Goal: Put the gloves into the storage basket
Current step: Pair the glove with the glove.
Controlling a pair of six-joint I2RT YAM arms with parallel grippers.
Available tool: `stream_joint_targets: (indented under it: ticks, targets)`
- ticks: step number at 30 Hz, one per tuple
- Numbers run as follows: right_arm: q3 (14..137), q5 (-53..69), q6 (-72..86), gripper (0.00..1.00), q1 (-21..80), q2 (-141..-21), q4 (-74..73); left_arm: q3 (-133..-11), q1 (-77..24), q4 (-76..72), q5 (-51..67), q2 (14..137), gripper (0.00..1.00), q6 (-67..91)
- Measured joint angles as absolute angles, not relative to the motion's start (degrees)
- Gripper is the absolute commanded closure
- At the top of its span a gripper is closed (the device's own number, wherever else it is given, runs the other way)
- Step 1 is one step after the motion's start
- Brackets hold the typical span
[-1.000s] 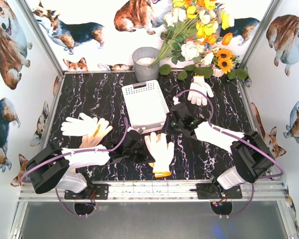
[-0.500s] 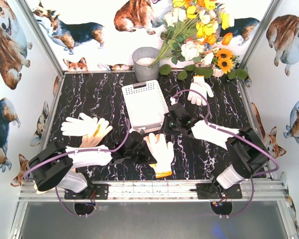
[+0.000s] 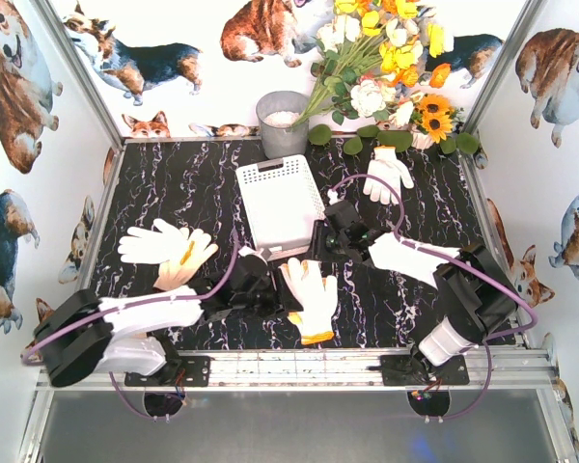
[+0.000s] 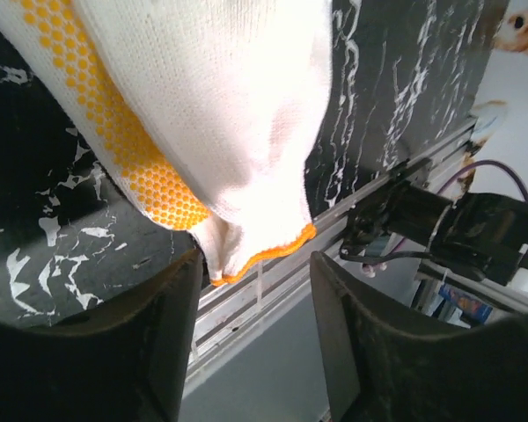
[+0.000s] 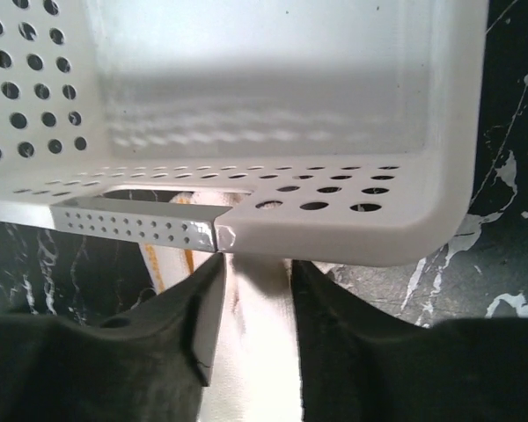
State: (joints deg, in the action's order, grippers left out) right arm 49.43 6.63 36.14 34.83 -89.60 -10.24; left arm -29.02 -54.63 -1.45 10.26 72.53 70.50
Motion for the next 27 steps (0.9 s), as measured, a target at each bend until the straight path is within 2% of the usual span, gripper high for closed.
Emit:
stream_joint_targets:
  ticks: [3,6,10,14,18,23,27]
  targets:
    - [49.43,6.35,35.97,0.46,34.83,-88.82,-10.39,-29.47,-54.37,2.31,7.38,67.81,0.34,68.9]
    - [49.43,5.54,35.46,0.4,34.83,-86.04,-11.05,-29.71,-53.87,6.26,3.55,62.92,0.22,67.81]
    - [49.74,4.23,34.33,0.37,34.81,-81.1,-12.6,-31.29,-52.27,11.92,-0.75,58.15,0.15,65.54]
    - [50.39,3.09,33.5,0.37,34.81,-75.85,-15.75,-33.06,-49.23,13.58,-1.28,58.0,0.12,62.17]
    - [49.32,2.72,33.89,0.37,34.81,-69.19,-19.84,-34.15,-45.15,12.93,1.96,62.04,0.13,57.34]
    - [40.23,3.42,37.5,0.42,34.76,-59.86,-21.28,-31.57,-40.97,8.12,7.35,63.96,0.2,55.29]
    - [33.43,4.97,41.91,0.42,34.98,-57.58,-22.72,-28.36,-40.14,2.24,11.7,65.1,0.22,56.34]
